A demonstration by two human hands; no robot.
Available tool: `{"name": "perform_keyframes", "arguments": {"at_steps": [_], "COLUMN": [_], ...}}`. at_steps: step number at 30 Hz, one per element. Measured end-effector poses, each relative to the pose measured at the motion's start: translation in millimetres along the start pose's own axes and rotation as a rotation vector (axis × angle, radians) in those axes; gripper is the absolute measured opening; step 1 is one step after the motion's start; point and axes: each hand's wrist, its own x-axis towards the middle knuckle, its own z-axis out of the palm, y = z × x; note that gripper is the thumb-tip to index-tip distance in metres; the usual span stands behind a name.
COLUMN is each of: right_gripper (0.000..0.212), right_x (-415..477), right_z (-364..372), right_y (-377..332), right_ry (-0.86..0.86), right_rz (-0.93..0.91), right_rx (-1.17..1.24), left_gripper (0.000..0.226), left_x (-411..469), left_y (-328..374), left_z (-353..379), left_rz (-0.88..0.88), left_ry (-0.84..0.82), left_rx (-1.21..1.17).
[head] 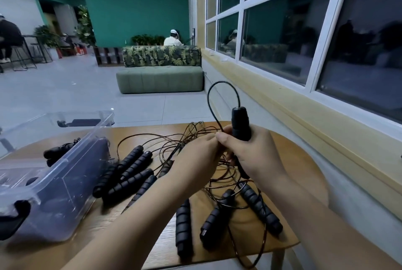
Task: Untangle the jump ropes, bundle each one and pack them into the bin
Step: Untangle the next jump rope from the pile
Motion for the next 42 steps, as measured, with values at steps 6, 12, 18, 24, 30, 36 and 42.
{"name": "perform_keyframes", "arguments": {"at_steps": [6,12,18,24,30,36,42], "right_gripper": [0.015,0.012,0.015,0.027,0.014,0.016,0.015], "right_x": [0,6,20,11,3,-6,-4], "right_z": [-2,-23,-37,-11,11,7,-20], "right_y": [-4,-12,0,10,21,7,-17], "right_ry": [-0.057,0.03,0.151,-0.076,-0.06,-0.108,-0.023], "right_rz": [0.071,0.247,0.319,0.309,0.23,0.134,0.129], "right_rx": [-0.031,0.415,0.552,0.333,0.187,0.196,0.357], "left_gripper": [0.019,0.028,0.029,0.029,0.026,0.023,0.03], "left_x": [-8,-13,-18,-10,-11,-16,-17], "left_y": [-15,-44,-72,-45,-24,-26,-69], "left_z": [3,-6,-8,-7,-1,-1,5], "left_rz": [-0.002,-0.11,-0.191,-0.105,0.012,0.027,-0.129], "left_ry": [-0.044,0.003,-0.033,0.039,0.069,0.067,0.071], "left_rx": [-0.033,-0.027,-0.011,-0.006,0.019,-0.025,0.004]}}
